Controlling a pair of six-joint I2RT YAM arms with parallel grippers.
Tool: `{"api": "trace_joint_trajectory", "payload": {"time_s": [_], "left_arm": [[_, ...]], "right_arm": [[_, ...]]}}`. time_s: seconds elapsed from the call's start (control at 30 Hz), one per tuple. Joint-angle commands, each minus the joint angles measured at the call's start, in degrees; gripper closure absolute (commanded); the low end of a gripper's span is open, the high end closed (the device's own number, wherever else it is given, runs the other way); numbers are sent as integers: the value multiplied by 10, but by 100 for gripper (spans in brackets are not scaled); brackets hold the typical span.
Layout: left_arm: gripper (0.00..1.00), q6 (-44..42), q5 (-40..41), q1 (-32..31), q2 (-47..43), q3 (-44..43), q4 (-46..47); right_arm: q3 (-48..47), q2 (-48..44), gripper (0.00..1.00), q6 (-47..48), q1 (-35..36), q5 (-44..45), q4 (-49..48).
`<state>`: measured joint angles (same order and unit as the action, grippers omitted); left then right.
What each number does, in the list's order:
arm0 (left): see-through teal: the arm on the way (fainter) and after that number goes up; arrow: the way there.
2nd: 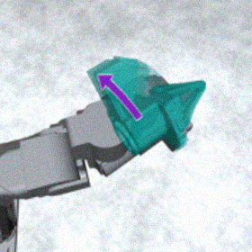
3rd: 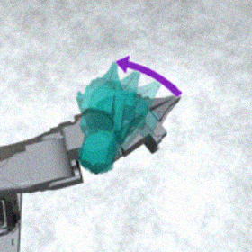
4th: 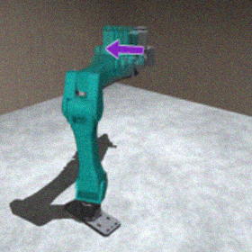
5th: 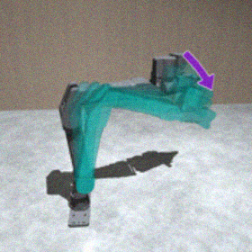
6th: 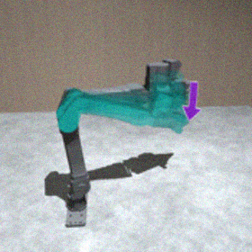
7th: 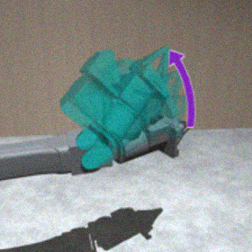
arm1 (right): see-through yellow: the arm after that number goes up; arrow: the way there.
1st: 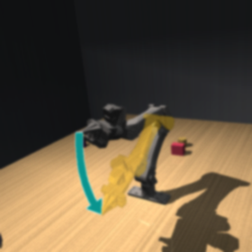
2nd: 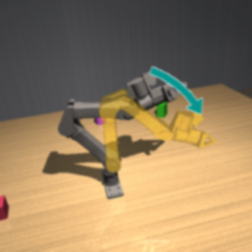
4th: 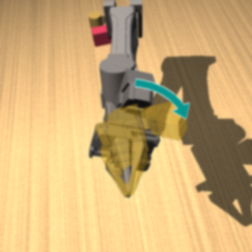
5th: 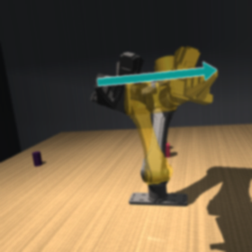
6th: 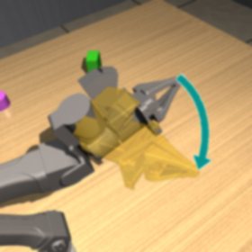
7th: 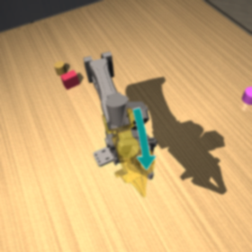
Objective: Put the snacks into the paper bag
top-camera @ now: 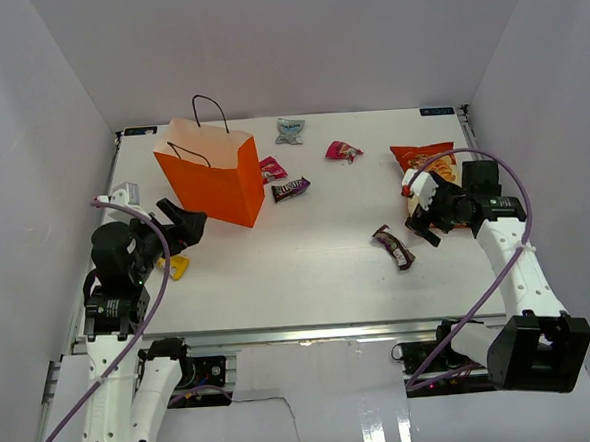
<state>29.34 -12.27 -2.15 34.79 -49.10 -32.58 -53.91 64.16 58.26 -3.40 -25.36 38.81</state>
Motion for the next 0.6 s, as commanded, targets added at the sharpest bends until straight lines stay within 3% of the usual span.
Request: {"api": "trace_joint_trajectory", "payload": {"time_s": [0.0,0.03,0.13,0.33,0.57], "left_arm": [[2,6,-26,0,-10,8,-5],[2,7,-29,0,-11,11,-7],[2,12,-42,0,-19,11,-9],[2,8,-62,0,-22,-4,-20],[2,11,-71,0,-24,-1,-25]], "right_arm": [[-14,16,3,273,0,-10,108],[-16,30,0,331,-2,-4,115],[-50,72,0,376,-33,-13,131],[-100,142,6,371,-35,-4,143],[-38,188,9,329,-33,103,-3]]}}
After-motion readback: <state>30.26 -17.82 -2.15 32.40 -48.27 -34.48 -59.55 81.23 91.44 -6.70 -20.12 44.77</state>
